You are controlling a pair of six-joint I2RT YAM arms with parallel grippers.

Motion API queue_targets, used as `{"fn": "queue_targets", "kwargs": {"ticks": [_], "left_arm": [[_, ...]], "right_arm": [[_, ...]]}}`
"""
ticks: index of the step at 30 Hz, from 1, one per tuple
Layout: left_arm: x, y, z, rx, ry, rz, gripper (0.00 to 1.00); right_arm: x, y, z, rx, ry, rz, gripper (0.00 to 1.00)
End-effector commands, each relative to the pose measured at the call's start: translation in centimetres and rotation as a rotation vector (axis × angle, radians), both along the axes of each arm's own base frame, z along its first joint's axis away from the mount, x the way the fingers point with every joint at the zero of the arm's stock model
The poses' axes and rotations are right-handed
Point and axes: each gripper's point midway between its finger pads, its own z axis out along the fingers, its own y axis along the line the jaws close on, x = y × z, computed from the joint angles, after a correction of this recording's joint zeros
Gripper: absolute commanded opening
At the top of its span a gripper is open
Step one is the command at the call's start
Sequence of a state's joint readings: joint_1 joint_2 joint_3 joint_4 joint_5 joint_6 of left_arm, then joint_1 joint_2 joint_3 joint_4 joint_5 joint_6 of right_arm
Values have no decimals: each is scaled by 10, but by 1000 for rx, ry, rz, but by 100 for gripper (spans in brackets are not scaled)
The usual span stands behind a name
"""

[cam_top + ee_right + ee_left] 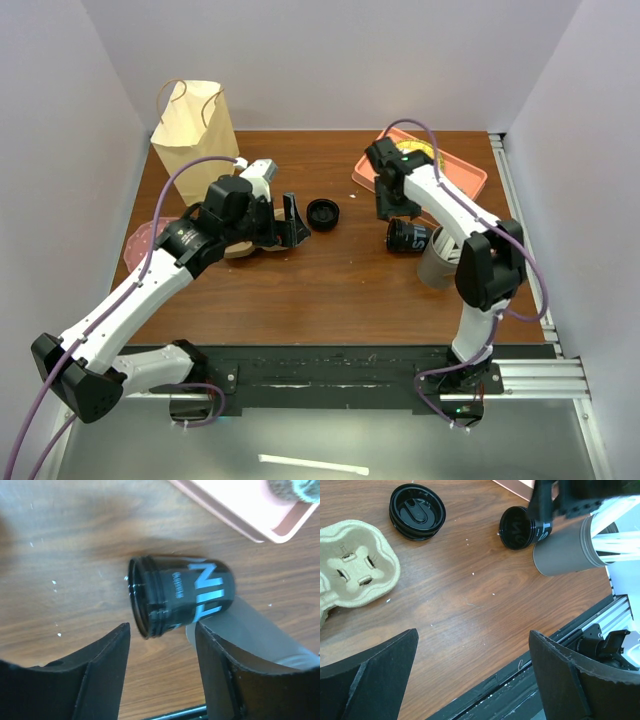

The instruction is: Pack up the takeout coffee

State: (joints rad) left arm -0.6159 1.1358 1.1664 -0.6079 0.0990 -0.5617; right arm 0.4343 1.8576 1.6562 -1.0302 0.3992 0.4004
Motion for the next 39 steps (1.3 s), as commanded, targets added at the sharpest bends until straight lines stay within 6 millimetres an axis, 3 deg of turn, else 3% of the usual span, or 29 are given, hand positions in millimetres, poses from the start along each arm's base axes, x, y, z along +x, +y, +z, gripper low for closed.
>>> {"fn": "queue_targets", "kwargs": {"ticks": [1, 11, 14, 16, 21, 25, 28, 35, 39], "left_arm": [[6, -3, 14, -24, -42, 8, 97], [4, 0, 14, -16, -48, 11, 97], [5, 1, 15, -16, -50, 16, 97], [4, 2, 15, -17, -51, 18, 97], [5, 4, 13, -8, -52, 27, 97], [10, 4, 9, -1, -47, 47, 96], [22, 0, 11, 22, -39, 63, 95], [44, -18, 11, 23, -23, 52, 95], [57, -32, -4, 28, 17, 29, 94]], "right_arm": [[-6, 0, -2, -159, 11, -15, 59], [1, -24, -15, -412, 55, -42, 57], [2, -23, -19, -408, 52, -43, 43], [5, -20, -14, -386, 26, -44, 28], [13, -3, 10, -267, -35, -22, 9], [16, 21, 42, -69, -123, 3, 7], [12, 45, 40, 122, -141, 31, 7], [2, 44, 6, 216, -75, 5, 6], [3, 42, -4, 278, -60, -21, 8]]}}
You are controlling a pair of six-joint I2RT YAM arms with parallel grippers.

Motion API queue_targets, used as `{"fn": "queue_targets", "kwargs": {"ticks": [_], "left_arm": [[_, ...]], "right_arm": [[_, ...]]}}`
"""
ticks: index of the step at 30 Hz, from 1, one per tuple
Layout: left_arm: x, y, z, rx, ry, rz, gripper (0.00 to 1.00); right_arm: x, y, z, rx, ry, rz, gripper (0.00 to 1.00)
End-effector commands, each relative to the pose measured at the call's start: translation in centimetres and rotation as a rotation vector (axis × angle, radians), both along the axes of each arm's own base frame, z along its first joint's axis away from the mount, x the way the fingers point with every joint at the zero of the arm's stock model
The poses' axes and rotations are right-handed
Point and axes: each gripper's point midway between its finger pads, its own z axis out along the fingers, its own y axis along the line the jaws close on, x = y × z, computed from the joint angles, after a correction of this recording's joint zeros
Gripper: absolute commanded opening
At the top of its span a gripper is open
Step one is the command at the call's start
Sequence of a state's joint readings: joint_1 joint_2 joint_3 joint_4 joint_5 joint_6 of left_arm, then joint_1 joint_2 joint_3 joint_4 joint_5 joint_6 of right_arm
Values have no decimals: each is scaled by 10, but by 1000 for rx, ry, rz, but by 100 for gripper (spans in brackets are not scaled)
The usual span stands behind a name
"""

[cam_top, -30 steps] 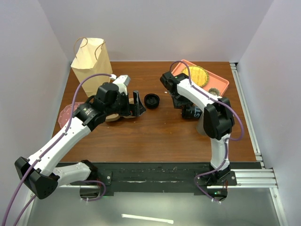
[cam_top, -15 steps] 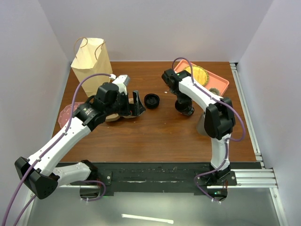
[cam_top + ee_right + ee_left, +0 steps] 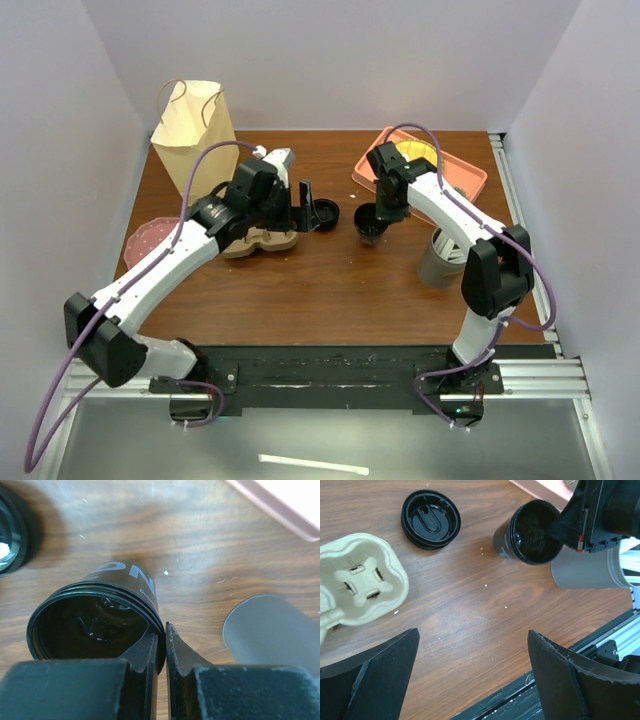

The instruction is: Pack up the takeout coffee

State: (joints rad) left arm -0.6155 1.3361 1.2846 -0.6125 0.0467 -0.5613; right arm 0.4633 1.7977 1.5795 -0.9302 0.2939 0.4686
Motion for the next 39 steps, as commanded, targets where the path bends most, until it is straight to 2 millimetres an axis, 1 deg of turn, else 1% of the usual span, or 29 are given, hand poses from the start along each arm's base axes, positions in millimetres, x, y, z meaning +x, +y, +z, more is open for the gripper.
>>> {"fn": "queue_targets", "kwargs": {"ticks": [1, 2, 3, 5, 6, 8, 9, 16, 19, 23, 28, 34, 37, 39], "left_arm": [[19, -19, 14, -50, -28, -25, 94], [20, -21, 14, -51, -24, -32, 93], [22, -23, 8, -42, -10, -40, 93], [23, -24, 3, -35, 1, -49, 92], [25, -25, -3, -26, 9, -53, 92], [26, -27, -4, -27, 11, -60, 92], [28, -28, -8, -22, 20, -64, 91], [36, -35, -10, -26, 22, -91, 90], [36, -35, -10, -25, 21, -97, 90], [34, -34, -13, -20, 22, -101, 90], [30, -32, -18, -19, 34, -103, 90], [27, -32, -17, -33, 36, -105, 90], [27, -32, -18, -33, 36, -102, 89], [26, -32, -18, -33, 38, -104, 89]], "right_arm": [[9, 7, -5, 125, -15, -29, 9], [9, 6, -7, 124, -9, -30, 9], [9, 6, -7, 125, -10, -28, 10], [10, 4, -7, 126, -7, -30, 12], [10, 3, -6, 122, -10, -32, 15], [11, -1, -3, 114, -17, -36, 18], [10, -2, -3, 110, -15, -39, 18], [10, -12, -3, 70, -10, -53, 20], [9, -18, -1, 41, -15, -61, 21], [10, -21, 2, 30, -23, -59, 21], [9, -21, 2, 27, -19, -53, 18], [8, -25, 6, 10, -27, -52, 13], [8, -24, 7, 11, -30, -47, 9], [9, -24, 8, 14, -33, -46, 8]]}}
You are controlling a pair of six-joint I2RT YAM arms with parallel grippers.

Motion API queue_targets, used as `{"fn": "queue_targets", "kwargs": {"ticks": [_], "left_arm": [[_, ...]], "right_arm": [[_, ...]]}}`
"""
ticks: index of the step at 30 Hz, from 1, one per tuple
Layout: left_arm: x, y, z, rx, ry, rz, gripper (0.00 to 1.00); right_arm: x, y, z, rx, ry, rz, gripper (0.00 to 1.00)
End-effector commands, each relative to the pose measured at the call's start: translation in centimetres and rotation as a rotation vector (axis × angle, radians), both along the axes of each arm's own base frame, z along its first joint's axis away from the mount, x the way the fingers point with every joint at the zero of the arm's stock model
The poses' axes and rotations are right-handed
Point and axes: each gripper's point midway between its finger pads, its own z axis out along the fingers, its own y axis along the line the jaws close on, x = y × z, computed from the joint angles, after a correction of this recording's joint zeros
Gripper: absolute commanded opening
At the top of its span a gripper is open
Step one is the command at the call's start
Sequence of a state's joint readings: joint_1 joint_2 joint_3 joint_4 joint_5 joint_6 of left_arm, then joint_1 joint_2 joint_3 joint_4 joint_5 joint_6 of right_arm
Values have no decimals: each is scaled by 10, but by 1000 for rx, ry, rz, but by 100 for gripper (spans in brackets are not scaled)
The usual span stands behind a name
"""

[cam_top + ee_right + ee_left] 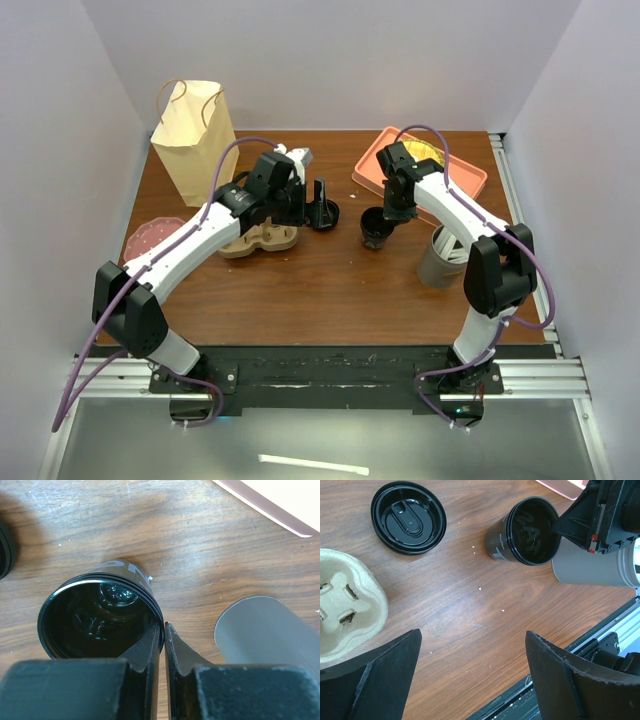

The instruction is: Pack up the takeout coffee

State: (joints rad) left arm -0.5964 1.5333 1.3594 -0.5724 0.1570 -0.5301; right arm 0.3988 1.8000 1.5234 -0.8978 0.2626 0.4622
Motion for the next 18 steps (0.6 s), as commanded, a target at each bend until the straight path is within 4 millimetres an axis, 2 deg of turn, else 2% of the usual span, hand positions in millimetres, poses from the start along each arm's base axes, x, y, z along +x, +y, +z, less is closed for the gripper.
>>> {"fn": "queue_targets", "kwargs": {"ticks": [1, 7, 14, 18], "left_arm": [[2, -3, 17, -43, -54, -15, 89], [2, -2, 16, -41, -51, -15, 89], [2, -3, 13, -37, -47, -20, 89], [4, -3, 9, -29, -46, -17, 89]], "right_arm": [[8, -2, 26, 0, -69, 0, 7], [11, 2, 28, 13, -69, 14, 1], [13, 8, 36, 52, -89, 10, 0], [12, 13, 33, 104, -92, 7, 0]]}}
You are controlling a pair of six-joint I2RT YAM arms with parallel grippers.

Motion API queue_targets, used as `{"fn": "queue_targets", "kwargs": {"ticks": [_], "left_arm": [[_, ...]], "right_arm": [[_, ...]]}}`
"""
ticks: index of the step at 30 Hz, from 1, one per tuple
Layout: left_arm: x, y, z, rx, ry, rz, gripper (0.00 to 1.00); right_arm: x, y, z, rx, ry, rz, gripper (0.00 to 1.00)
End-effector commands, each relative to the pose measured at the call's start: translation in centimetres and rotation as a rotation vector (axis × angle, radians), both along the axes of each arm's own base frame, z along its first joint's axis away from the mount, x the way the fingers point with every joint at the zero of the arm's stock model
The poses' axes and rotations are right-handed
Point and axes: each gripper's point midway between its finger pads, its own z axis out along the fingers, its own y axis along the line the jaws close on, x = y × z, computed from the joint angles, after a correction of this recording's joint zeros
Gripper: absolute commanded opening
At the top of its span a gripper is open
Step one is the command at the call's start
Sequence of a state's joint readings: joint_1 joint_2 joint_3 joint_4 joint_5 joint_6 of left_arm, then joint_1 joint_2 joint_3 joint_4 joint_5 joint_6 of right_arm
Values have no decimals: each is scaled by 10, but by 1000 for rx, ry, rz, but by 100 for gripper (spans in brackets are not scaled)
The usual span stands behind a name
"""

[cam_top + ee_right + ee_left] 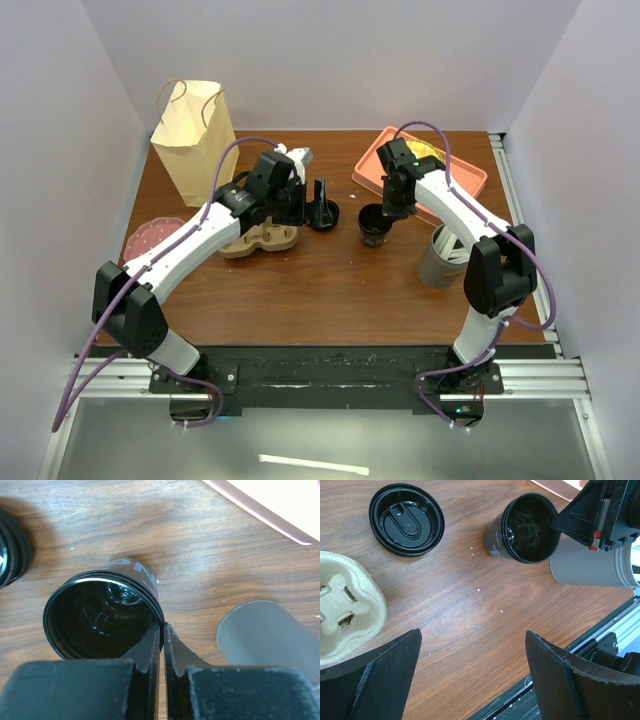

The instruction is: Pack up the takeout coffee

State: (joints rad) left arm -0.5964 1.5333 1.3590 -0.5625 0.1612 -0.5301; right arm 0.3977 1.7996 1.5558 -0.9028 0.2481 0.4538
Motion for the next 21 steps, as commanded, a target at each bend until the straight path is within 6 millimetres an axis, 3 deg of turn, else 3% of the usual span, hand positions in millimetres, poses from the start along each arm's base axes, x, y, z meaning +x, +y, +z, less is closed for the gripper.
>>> {"fn": "queue_targets", "kwargs": {"ticks": [1, 6, 13, 18, 21], "left_arm": [[3, -2, 4, -17, -33, -14, 89], [5, -8, -3, -27, -10, -28, 87], [10, -11, -10, -17, 4, -33, 85], [11, -15, -11, -28, 11, -46, 85], [10, -15, -11, -26, 9, -49, 85]], "right_arm": [[6, 11, 22, 100, -73, -4, 0], [1, 14, 9, 131, -40, -16, 2], [4, 11, 29, 119, -76, 1, 0], [7, 12, 30, 119, -73, -2, 15], [7, 12, 30, 113, -68, 1, 15]]}}
